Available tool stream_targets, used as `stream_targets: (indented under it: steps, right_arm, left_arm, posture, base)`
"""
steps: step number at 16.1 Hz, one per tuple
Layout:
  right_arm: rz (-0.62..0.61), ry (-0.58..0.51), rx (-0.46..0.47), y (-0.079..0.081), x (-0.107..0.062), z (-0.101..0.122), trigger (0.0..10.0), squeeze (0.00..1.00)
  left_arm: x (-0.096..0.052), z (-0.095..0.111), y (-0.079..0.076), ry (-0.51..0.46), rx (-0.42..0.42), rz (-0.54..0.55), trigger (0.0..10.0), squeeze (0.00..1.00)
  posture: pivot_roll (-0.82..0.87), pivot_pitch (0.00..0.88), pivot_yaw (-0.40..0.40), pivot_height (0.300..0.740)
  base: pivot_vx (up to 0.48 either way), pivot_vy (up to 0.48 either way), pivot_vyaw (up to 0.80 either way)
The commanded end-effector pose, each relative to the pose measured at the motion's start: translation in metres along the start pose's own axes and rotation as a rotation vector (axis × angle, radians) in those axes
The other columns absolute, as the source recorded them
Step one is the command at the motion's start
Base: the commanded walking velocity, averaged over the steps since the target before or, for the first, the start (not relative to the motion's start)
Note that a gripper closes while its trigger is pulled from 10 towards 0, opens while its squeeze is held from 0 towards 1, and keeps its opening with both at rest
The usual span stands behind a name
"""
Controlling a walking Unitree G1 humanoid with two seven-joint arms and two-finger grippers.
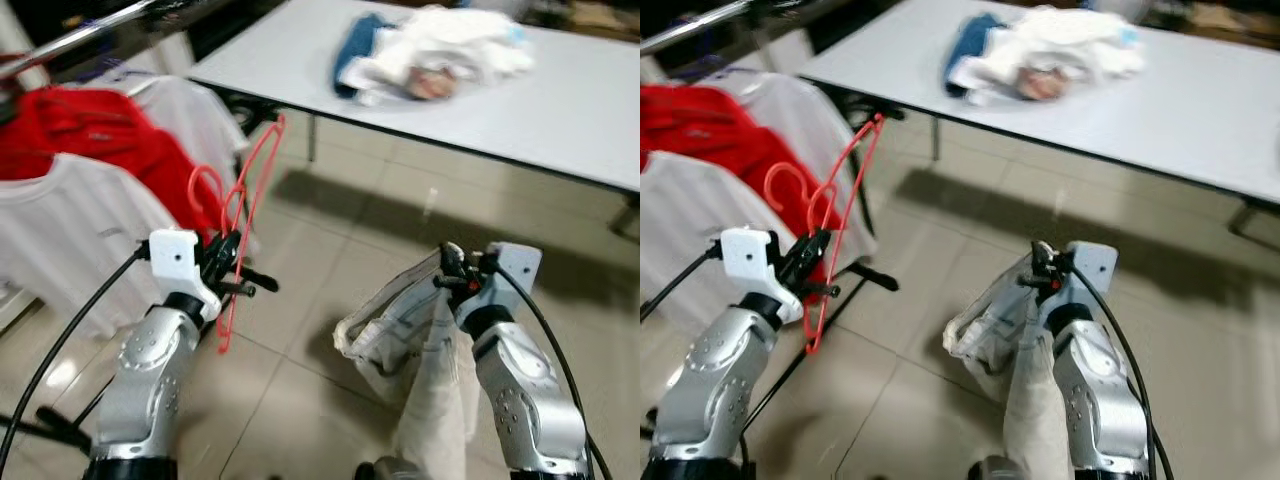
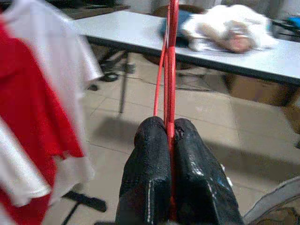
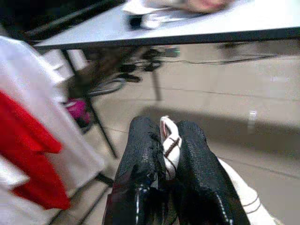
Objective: Hang hanger
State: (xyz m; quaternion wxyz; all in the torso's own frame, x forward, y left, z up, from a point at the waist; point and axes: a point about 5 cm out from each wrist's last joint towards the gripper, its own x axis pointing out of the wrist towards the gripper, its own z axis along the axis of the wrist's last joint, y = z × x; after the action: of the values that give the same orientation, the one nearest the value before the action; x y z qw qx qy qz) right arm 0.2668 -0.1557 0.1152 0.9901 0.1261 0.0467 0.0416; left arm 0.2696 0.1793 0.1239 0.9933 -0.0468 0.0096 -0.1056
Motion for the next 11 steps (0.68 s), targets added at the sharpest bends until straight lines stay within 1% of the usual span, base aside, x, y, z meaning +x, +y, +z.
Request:
stream_targets:
  steps: [1, 5, 10, 11]
  right_arm:
    - [0.075, -0.071, 0.007, 0.015, 0.003, 0.018, 10.0, 0.00]
    - [0.118, -0.078, 0.014, 0.022, 0.006, 0.026, 10.0, 0.00]
    - [0.160, -0.090, 0.010, 0.031, 0.007, 0.035, 10.0, 0.00]
    - [0.173, -0.097, 0.005, 0.033, 0.008, 0.039, 10.0, 0.00]
  left_arm:
    - [-0.001, 0.001, 0.004, 0.008, 0.010, 0.016, 10.0, 0.00]
    - [-0.002, 0.001, 0.005, 0.010, 0.009, 0.021, 10.0, 0.00]
    - [-0.002, 0.002, 0.007, 0.010, 0.006, 0.030, 10.0, 0.00]
    - [-0.002, 0.002, 0.007, 0.009, 0.006, 0.032, 10.0, 0.00]
  posture:
    - [-0.09, 0.121, 0.037, 0.740]
    - [-0.09, 0.122, 0.035, 0.740]
    - [-0.09, 0.121, 0.034, 0.740]
    - [-0.09, 0.121, 0.035, 0.740]
  base:
    - [0.409, 0.000, 0.00]
    - [0.413, 0.000, 0.00]
    - [0.413, 0.000, -0.80]
    - [0.416, 0.000, -0.80]
